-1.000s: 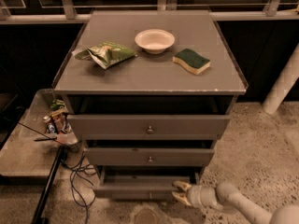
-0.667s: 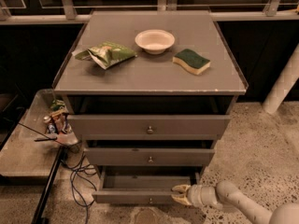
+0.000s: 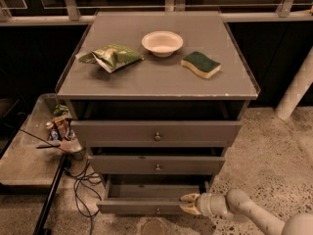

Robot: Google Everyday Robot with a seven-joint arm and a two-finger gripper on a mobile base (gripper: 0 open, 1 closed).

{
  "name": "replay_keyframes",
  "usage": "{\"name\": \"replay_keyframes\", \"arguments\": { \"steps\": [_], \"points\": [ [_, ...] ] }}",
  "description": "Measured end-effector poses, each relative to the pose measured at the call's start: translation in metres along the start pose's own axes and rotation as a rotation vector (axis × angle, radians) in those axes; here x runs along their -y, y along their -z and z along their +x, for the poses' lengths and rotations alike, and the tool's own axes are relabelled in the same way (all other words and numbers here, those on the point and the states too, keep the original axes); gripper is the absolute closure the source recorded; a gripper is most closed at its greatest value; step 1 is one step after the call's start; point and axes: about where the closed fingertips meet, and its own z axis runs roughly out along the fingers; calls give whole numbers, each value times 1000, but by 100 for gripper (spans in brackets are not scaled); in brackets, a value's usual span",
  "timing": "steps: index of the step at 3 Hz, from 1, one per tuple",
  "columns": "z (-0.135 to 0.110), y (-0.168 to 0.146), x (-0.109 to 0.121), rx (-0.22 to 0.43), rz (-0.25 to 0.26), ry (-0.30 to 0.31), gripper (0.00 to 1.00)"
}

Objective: Open bottom drawer

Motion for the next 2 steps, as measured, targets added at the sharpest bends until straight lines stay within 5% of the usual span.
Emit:
{"name": "replay_keyframes", "arguments": {
  "steps": [2],
  "points": [
    [0,0,0,0,0,0,13]
  ]
}}
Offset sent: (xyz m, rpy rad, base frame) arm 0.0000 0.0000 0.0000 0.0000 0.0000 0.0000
